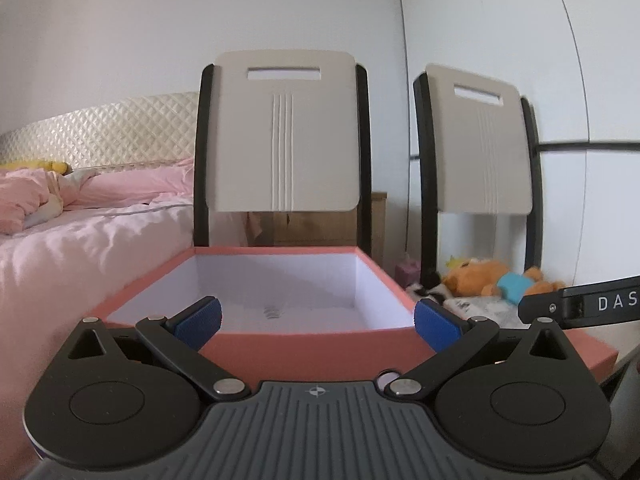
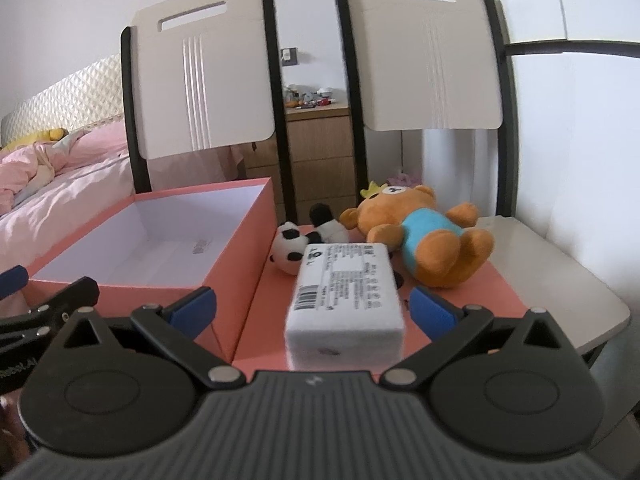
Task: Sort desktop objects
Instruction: 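Move the left gripper to the white package and close on it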
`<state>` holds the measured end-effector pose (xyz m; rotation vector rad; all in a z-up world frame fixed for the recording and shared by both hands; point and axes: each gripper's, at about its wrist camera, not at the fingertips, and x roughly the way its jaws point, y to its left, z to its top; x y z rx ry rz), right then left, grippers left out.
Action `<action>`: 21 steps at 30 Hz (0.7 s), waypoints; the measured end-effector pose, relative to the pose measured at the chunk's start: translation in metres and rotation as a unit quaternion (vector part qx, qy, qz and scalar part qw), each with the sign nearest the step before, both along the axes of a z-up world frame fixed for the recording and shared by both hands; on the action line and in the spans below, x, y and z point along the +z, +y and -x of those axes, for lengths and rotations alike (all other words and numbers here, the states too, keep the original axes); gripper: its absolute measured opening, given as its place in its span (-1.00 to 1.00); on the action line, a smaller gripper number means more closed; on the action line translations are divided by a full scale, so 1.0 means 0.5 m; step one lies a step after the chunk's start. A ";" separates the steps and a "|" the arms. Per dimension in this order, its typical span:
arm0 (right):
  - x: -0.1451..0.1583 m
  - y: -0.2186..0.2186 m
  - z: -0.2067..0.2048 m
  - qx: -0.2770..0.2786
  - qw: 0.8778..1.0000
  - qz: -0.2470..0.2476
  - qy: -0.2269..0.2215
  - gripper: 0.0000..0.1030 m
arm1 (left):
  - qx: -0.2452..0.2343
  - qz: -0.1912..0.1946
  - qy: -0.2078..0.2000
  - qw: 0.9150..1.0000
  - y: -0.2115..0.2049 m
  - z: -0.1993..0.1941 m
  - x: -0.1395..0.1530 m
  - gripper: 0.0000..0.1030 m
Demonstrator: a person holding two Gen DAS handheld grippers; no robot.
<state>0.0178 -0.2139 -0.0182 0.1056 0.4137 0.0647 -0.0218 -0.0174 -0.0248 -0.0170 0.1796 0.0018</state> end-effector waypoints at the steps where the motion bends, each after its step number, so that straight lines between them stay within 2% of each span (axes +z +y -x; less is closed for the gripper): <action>1: 0.002 -0.006 0.005 -0.002 1.000 0.000 -0.002 1.00 | -0.008 0.010 0.004 1.000 -0.006 0.002 -0.004 1.00; 4: 0.006 -0.025 0.022 -0.005 1.000 0.002 -0.007 1.00 | -0.030 0.032 0.027 0.999 -0.031 0.005 -0.022 1.00; 5: 0.006 -0.032 0.027 -0.006 1.000 0.003 -0.007 1.00 | -0.035 0.029 0.030 0.999 -0.043 0.007 -0.030 1.00; 11: 0.015 -0.088 0.066 -0.020 1.000 -0.007 -0.017 1.00 | -0.060 -0.033 0.034 0.997 -0.132 0.018 -0.081 1.00; 17: 0.020 -0.142 0.099 -0.028 0.999 -0.016 -0.027 1.00 | -0.069 -0.057 -0.005 0.996 -0.227 0.008 -0.113 1.00; 21: 0.017 -0.170 0.114 -0.030 0.999 -0.014 -0.024 1.00 | -0.077 -0.061 -0.018 0.995 -0.290 -0.019 -0.130 1.00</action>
